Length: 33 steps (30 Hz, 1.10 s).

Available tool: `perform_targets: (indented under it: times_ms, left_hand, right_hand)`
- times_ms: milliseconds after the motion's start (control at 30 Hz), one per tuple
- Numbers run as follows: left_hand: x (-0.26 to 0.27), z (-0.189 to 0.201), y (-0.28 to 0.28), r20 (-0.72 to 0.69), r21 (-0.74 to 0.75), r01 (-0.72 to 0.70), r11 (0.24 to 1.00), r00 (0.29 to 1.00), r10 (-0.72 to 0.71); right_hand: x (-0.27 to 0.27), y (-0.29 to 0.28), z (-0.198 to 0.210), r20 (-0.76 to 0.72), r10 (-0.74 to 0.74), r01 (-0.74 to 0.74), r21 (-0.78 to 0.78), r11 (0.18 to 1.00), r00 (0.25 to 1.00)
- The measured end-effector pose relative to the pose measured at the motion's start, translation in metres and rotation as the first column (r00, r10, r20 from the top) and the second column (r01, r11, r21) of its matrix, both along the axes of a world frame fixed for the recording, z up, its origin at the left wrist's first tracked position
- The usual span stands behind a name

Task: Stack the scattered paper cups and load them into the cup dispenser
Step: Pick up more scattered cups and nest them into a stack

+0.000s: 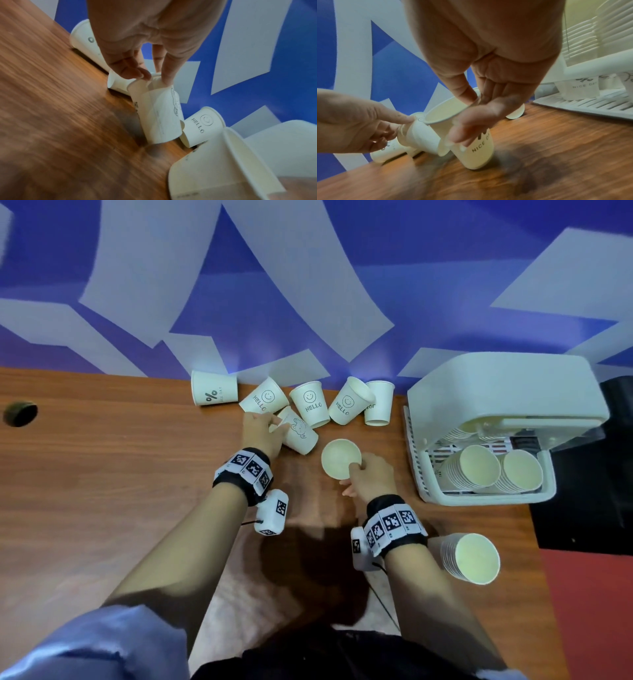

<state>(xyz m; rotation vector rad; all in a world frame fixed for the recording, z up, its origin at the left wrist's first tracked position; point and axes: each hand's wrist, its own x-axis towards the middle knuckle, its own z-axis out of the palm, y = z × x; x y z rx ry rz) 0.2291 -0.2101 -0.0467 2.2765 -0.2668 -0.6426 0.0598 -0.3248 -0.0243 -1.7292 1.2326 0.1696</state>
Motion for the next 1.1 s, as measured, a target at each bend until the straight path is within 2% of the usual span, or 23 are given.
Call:
perform_targets:
  times_ms: [167, 267, 367, 533, 733, 800, 933, 1000, 1100]
  left_hand:
    - [-0.011, 0.023, 0.017, 0.116, -0.212, -0.029, 0.977, 0.992, 0.054]
    - [-0.02, 0.045, 0.029, 0.214, -0.359, 0.027, 0.933, 0.975, 0.054]
    - [-0.031, 0.052, 0.04, 0.275, -0.408, 0.135, 0.903, 0.961, -0.019]
    - [-0.045, 0.045, 0.05, 0.437, -0.296, 0.392, 0.871, 0.866, -0.241]
    - [-0.051, 0.033, 0.046, 0.486, -0.085, 0.55, 0.831, 0.751, -0.447]
    - [-0.053, 0.035, 0.042, 0.448, -0.099, 0.535, 0.839, 0.777, -0.442]
    - [-0.047, 0.04, 0.037, 0.343, -0.241, 0.447, 0.861, 0.869, -0.356]
    - [-0.041, 0.041, 0.035, 0.334, -0.225, 0.426, 0.876, 0.879, -0.341]
    - [-0.027, 0.034, 0.03, 0.3, -0.105, 0.369, 0.924, 0.897, -0.324]
  right_hand:
    - [0.006, 0.014, 0.002, 0.042, -0.037, 0.03, 0.143, 0.989, 0.998]
    - [0.011, 0.022, -0.002, 0.065, -0.036, 0.022, 0.216, 0.976, 0.997]
    - [0.015, 0.028, -0.004, 0.074, -0.032, 0.013, 0.244, 0.97, 0.997]
    - [0.015, 0.017, -0.003, 0.06, -0.022, 0.011, 0.17, 0.985, 0.998]
    - [0.013, -0.015, -0.003, 0.099, -0.05, 0.054, -0.033, 0.998, 0.994]
    - [0.019, -0.025, -0.006, 0.143, -0.064, 0.074, -0.068, 0.995, 0.988]
    - [0.036, -0.039, -0.014, 0.184, -0.041, 0.067, -0.139, 0.988, 0.982]
    - [0.045, -0.042, -0.014, 0.178, -0.011, 0.037, -0.141, 0.989, 0.984]
    - [0.056, -0.046, -0.008, 0.215, -0.012, 0.046, -0.155, 0.987, 0.977]
